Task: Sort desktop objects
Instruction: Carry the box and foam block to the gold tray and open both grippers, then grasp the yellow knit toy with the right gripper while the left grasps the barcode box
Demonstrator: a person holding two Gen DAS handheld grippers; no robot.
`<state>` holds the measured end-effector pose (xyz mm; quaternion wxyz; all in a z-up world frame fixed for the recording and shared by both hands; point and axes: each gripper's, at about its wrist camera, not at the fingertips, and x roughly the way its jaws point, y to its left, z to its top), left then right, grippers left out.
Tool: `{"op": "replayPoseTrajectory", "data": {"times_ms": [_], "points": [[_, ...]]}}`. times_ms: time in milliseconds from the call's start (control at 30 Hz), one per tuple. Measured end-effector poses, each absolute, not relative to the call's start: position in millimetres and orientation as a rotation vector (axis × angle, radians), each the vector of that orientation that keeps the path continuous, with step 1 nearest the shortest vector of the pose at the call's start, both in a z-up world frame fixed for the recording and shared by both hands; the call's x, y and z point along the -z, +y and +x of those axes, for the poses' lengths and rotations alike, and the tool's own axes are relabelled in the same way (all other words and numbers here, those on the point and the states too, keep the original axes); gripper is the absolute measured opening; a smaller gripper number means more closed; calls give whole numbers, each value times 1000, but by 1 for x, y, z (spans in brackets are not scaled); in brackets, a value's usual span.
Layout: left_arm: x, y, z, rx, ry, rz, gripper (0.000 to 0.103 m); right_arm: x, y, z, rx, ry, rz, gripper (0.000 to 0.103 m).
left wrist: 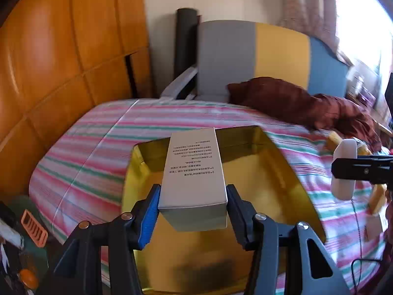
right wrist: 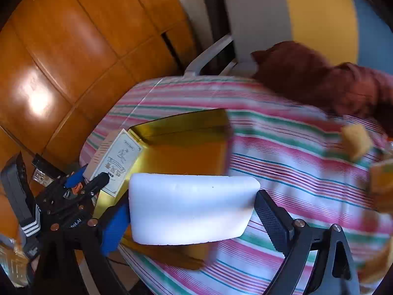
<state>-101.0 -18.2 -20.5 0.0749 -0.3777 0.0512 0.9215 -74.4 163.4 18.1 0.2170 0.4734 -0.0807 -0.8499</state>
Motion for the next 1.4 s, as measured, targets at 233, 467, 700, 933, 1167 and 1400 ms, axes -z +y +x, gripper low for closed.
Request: {"op": "replayPoseTrajectory", "data": {"times_ms": [233,467,700,933,1167,1400], "points": [[42,-53,-138,-2776,15,-1262,53,-6,95,-115,2343,-173,1318,103],[37,-69,-138,-2844,-32,-1228,74,-12,75,-115,2386,-129,1242,103],[23,-69,-113,-2876,-59,-1150,74,-9,84,-88,2435,-75,1220,103],[18,-60,-88,-2833,-104,-1137,74,-17,101,-57,2557,24,1182,103],[21,-51,-75,-2780,-170,-1144,74,-27,115,-29,2648,120,1144,103],[17,-32,-67,-2744,-104,-1117,74,-31,134,-5,2704,154,1112,103]]}}
